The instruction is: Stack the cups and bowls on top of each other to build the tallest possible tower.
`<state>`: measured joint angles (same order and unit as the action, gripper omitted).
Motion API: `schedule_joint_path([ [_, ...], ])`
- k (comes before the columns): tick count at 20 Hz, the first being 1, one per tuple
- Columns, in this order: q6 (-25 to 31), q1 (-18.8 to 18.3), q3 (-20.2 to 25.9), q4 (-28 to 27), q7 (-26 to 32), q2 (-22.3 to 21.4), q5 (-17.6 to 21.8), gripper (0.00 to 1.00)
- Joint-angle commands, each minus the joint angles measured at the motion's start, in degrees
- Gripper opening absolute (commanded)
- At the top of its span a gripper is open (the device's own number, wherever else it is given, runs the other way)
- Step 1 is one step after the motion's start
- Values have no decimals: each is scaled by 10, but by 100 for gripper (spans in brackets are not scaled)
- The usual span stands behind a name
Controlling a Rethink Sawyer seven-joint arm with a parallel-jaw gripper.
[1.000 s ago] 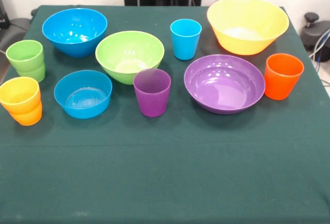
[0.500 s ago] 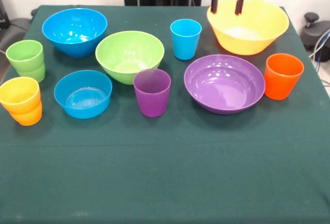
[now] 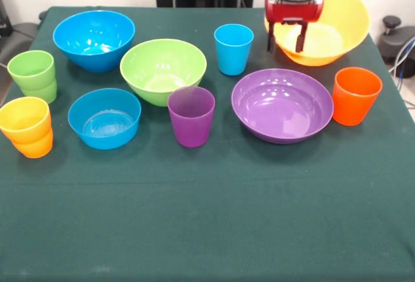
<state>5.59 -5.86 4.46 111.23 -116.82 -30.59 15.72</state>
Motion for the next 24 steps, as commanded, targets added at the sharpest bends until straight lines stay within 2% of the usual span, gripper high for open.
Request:
schedule_joint_path([
  [1,8,-2,36,-42,-9,29,31,100],
  [12,78,-20,62,33,-5,-82,12,100],
  [24,92,-19,66,39,-7,-99,12,100],
])
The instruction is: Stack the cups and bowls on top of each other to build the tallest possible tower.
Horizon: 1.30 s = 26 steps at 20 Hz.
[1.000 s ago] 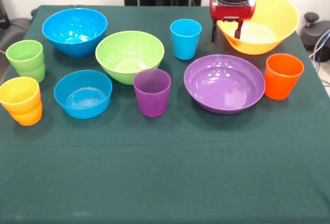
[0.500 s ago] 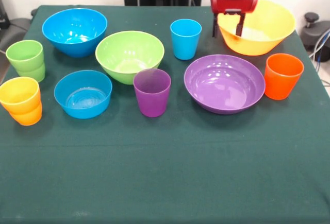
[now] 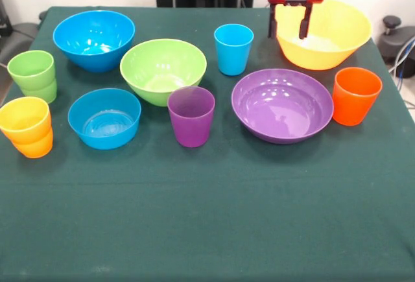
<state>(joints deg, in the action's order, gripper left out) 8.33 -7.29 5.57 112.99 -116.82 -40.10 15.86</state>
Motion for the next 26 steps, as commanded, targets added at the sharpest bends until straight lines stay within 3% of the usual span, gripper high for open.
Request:
schedule_joint_path([
  [1,67,-4,55,23,-8,-7,10,100],
  [26,51,34,20,14,-32,4,9,100],
])
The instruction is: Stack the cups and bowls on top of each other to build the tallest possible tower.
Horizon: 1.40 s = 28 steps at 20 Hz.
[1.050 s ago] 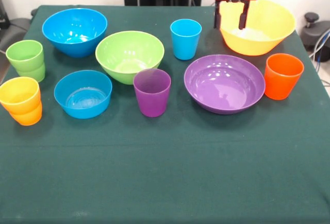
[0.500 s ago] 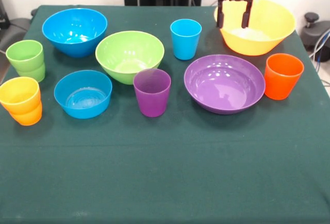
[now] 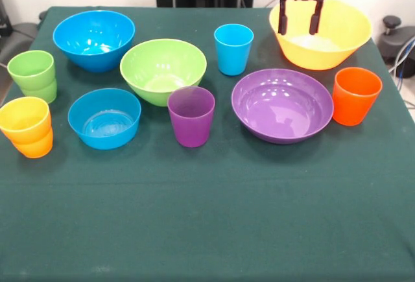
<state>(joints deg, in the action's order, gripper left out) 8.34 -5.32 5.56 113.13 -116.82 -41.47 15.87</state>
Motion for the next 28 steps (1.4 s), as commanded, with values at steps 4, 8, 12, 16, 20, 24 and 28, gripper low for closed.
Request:
schedule_joint_path([
  [4,55,12,24,18,-31,11,6,100],
  [8,61,5,30,21,-26,5,5,100],
  [12,54,4,30,25,-28,6,7,100],
  [16,59,3,30,26,-26,1,6,100],
  [20,59,4,28,27,-27,-2,6,100],
  [24,61,1,30,32,-26,-6,5,100],
  [28,57,-2,33,39,-28,-11,5,100],
])
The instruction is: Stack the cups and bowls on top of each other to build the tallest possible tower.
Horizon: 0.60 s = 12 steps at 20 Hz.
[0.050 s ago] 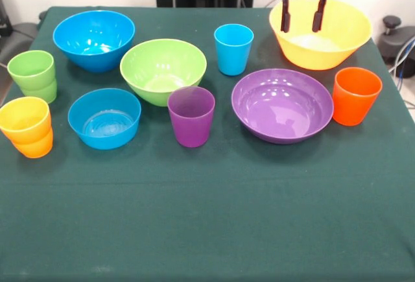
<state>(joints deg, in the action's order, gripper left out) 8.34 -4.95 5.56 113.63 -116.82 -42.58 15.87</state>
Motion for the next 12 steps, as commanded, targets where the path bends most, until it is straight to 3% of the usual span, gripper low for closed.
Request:
schedule_joint_path([
  [1,59,-8,35,35,-26,-1,4,100],
  [12,68,-25,42,46,-16,-14,6,100],
])
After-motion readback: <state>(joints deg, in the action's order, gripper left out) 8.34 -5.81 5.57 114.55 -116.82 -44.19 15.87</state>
